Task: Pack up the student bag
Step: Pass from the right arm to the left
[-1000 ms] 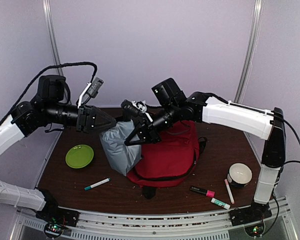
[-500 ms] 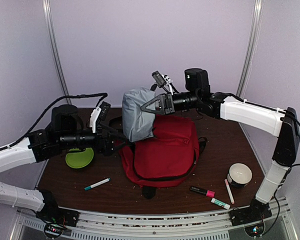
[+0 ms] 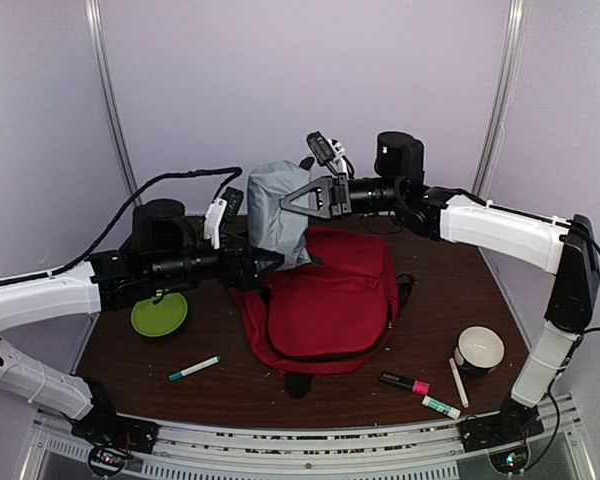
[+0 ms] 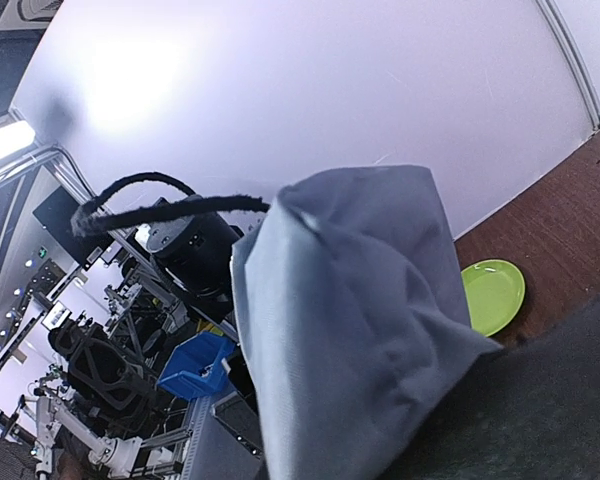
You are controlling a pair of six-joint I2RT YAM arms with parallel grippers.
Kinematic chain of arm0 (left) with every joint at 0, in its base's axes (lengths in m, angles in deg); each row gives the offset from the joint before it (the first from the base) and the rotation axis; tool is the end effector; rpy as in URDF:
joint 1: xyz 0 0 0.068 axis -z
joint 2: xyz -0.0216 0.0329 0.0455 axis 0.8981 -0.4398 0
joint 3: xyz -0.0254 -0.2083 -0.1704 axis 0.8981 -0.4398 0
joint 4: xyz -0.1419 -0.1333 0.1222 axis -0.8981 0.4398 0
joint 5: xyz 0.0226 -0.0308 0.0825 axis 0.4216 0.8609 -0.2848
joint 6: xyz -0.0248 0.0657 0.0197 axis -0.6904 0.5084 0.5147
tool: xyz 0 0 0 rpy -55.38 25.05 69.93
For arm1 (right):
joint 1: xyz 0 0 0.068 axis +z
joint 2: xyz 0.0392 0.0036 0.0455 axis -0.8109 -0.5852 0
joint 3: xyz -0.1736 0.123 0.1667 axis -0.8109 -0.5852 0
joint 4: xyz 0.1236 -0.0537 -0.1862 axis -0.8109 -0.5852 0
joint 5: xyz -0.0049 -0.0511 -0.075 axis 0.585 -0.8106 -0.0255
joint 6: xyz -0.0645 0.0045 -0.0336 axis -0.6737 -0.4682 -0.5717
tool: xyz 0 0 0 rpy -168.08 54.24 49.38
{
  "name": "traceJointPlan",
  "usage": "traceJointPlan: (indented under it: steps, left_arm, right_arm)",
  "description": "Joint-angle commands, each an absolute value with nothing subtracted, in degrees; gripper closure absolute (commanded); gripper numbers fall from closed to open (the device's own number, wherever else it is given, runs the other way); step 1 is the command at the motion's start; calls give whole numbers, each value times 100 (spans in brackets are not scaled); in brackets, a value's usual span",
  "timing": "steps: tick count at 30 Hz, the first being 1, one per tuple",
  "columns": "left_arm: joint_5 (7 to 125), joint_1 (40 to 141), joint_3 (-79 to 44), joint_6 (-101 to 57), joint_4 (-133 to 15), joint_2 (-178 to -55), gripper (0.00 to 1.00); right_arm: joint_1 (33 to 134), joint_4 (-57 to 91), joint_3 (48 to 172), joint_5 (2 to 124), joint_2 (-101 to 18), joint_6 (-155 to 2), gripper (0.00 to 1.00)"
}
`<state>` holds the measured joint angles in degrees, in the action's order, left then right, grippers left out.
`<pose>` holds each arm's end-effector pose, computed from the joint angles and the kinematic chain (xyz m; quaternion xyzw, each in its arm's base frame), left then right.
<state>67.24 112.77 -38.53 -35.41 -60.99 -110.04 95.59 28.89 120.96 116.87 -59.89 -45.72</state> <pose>0.1744 -0.2152 0.3162 0.2119 0.7585 -0.4223 0.4488 0.2533 0.2946 0.3799 -0.3783 0.6026 0.6646 0.2282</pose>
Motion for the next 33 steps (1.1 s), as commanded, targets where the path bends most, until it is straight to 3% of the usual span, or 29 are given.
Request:
traceJointPlan:
  steps: [1, 5, 12, 15, 21, 23, 26, 30, 33]
  left_arm:
    - [5925, 11191, -3443, -3588, -5857, -11032, 2]
    - [5590, 11170, -3732, -3528, -6110, -10768, 2]
    - [8340, 11103, -3565, -3748, -7240, -11497, 7]
    - [8541, 11098, -3496, -3854, -7452, -11632, 17]
    - [8280, 11079, -3537, -3845, -7427, -11429, 52]
    - [8013, 11068, -3617, -3826, -7310, -11299, 59]
    - [7731, 11014, -3661, -3781, -6955, -11226, 69]
    - [7749, 10887, -3746, -3984, -6566, -11154, 71]
    - [7714, 10822, -3880, -4063, -6040, -10950, 72]
  right_arm:
    - [9595, 3174, 12105, 11881, -5631, -4671, 96]
    - [9602, 2994, 12098, 11908, -5604, -4841, 96]
    - [9619, 3445, 12044, 12024, -5742, -4530, 96]
    - [9619, 3348, 12057, 12022, -5744, -4625, 96]
    - [9603, 2864, 12046, 11908, -5699, -5050, 96]
    - [9585, 2501, 12049, 11774, -5672, -5442, 95]
    - [9539, 1747, 12082, 11493, -5557, -6141, 82]
    - [9347, 602, 11963, 10953, -5177, -7291, 47]
    - [9292, -428, 11753, 10384, -4758, -8537, 38]
